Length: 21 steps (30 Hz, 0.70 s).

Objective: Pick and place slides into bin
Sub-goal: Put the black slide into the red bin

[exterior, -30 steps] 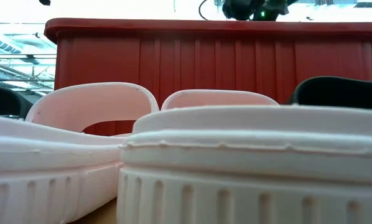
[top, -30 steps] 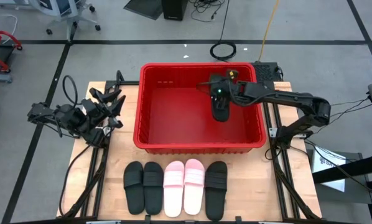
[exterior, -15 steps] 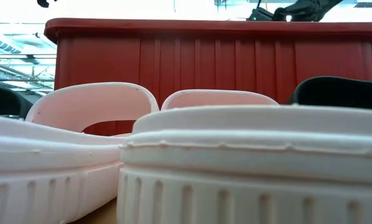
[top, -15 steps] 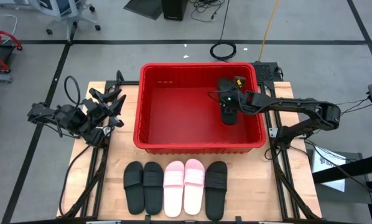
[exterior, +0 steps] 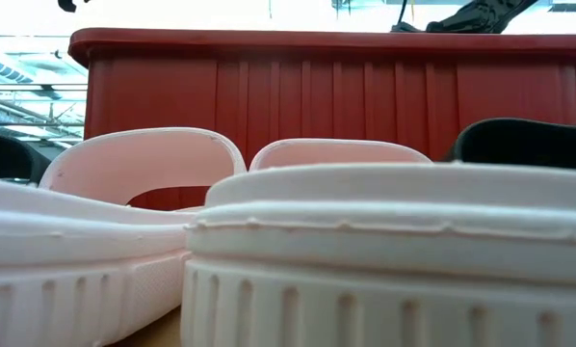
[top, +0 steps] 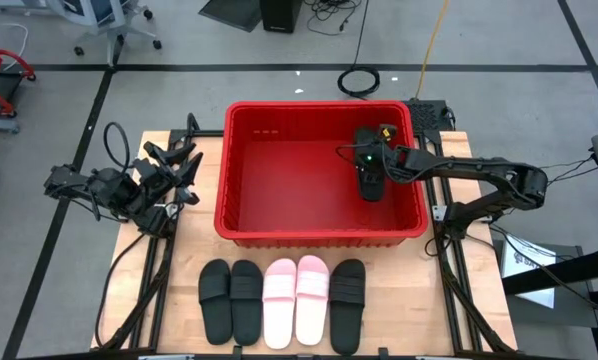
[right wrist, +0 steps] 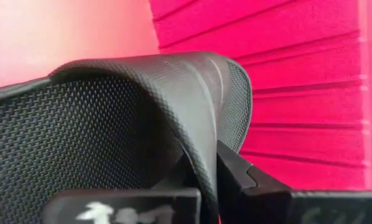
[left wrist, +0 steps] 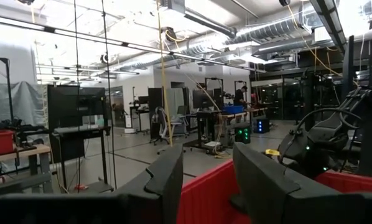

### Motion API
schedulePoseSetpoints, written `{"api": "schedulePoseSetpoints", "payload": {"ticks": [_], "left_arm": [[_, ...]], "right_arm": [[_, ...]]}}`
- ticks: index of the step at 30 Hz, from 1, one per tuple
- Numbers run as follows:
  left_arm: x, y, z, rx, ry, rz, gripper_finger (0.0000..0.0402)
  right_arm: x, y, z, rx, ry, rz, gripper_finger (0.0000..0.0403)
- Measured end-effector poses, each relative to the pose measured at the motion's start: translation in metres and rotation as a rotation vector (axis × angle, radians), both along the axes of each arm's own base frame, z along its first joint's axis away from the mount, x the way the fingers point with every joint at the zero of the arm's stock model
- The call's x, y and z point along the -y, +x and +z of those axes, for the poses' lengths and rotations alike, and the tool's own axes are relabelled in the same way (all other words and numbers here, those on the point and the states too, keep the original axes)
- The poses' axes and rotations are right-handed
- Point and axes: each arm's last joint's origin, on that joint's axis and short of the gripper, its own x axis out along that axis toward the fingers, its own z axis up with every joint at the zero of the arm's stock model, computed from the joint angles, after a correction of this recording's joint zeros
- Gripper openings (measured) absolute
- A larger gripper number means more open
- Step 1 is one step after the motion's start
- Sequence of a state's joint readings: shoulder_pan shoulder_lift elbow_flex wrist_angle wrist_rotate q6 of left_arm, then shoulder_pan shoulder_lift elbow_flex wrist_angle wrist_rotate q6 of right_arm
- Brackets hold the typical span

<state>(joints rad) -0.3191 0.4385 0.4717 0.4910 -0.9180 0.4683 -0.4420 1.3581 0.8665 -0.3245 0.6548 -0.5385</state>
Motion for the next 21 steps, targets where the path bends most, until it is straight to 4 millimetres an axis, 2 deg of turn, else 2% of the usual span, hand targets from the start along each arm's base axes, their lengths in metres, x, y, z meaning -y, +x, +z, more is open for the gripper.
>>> {"api": "schedulePoseSetpoints", "payload": {"ticks": [10, 21], "left_arm": [[0.0, 0.0, 0.0, -0.002, 0.0, 0.0, 0.0147], [0.0, 0.0, 0.0, 0.002, -0.004, -0.003, 0.0147]], "right_arm": [[0.012, -0.014, -0.018, -0.026, 0.006, -0.036, 0.0004], [0.016, -0.02, -0.033, 0.011, 0.025, 0.012, 0.0004]]}}
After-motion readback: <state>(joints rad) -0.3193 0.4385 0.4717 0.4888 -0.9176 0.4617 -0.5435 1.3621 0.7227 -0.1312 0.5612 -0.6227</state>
